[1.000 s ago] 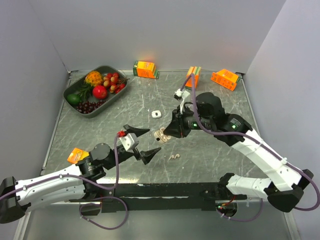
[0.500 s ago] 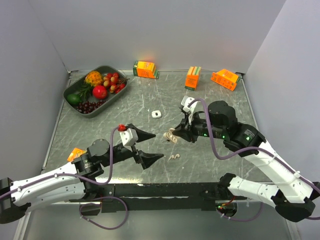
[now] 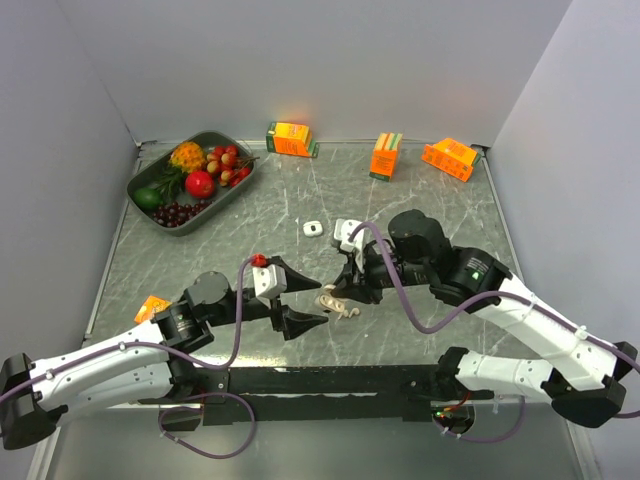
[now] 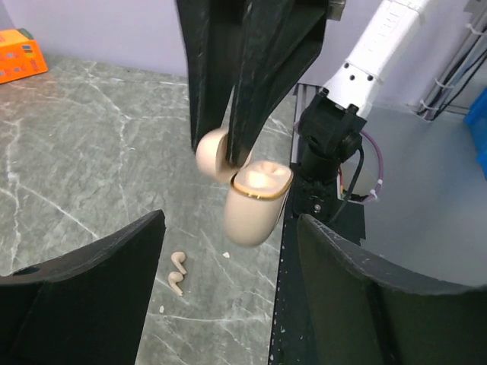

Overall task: Insert the wireless bluetooth earbuds into the charging case
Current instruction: Adjust the charging case, then pick up the earbud from the center of the board.

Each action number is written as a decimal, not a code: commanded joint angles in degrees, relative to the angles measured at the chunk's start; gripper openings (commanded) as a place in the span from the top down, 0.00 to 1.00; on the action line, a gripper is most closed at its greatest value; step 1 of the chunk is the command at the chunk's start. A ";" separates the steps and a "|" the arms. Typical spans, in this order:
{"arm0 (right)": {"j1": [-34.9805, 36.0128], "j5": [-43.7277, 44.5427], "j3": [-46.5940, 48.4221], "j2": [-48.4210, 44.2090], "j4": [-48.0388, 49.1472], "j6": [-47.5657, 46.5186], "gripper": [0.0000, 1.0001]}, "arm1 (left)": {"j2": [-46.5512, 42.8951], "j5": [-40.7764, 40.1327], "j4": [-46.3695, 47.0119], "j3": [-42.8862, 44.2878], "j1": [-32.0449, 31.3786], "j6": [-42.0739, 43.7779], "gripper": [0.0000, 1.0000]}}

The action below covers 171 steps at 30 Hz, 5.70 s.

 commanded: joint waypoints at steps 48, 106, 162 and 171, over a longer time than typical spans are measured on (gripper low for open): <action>2.42 -0.76 2.64 3.19 2.65 0.08 1.00 | 3.65 8.57 0.60 2.96 0.27 1.80 0.88; -5.40 32.54 -41.12 2.23 22.60 71.24 0.46 | -19.19 -22.44 13.79 -19.01 -0.70 -12.27 0.99; -8.12 31.75 -35.41 17.61 24.45 76.72 0.64 | -20.61 -26.76 11.06 -18.92 -3.07 -14.11 0.99; -8.04 32.19 -35.32 16.47 23.83 76.28 0.71 | -20.44 -27.02 10.80 -18.75 -3.07 -14.38 0.99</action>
